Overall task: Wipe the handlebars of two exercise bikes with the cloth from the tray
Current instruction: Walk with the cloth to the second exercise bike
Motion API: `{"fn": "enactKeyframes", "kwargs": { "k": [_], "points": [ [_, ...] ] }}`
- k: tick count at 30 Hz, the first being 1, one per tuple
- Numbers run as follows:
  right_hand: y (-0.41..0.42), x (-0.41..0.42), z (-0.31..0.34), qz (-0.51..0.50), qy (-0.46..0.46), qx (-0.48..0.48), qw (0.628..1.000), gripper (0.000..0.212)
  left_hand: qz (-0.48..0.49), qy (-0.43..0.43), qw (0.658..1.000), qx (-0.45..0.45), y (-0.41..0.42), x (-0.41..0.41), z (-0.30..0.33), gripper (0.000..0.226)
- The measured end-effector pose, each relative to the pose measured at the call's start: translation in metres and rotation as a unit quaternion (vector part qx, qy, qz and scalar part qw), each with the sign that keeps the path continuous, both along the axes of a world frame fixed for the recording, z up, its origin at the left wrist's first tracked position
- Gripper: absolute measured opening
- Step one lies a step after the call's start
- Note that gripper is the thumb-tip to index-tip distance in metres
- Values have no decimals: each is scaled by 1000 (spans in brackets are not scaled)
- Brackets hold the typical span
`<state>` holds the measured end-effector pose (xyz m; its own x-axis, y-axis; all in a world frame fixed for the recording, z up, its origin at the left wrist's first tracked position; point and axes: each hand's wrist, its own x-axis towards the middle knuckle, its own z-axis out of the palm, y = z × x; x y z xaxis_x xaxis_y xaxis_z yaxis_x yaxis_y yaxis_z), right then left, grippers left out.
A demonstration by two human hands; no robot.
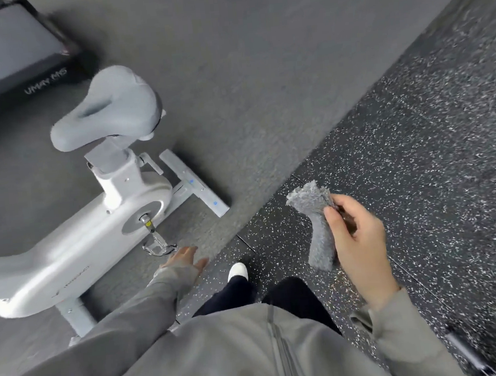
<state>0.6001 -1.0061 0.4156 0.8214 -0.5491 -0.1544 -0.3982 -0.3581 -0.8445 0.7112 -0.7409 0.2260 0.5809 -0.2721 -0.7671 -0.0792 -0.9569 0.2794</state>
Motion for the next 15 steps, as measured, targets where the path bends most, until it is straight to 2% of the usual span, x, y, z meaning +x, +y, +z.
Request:
{"fn": "enactKeyframes", "kwargs": {
  "k": [9, 15],
  "points": [
    [-66, 112, -5, 67, 3, 4, 998, 24, 41, 22, 998, 46, -29, 52, -6, 61],
    [-143, 202, -15, 120, -23, 29, 992, 21, 112, 34, 989, 88, -92, 104, -7, 61]
  ]
}}
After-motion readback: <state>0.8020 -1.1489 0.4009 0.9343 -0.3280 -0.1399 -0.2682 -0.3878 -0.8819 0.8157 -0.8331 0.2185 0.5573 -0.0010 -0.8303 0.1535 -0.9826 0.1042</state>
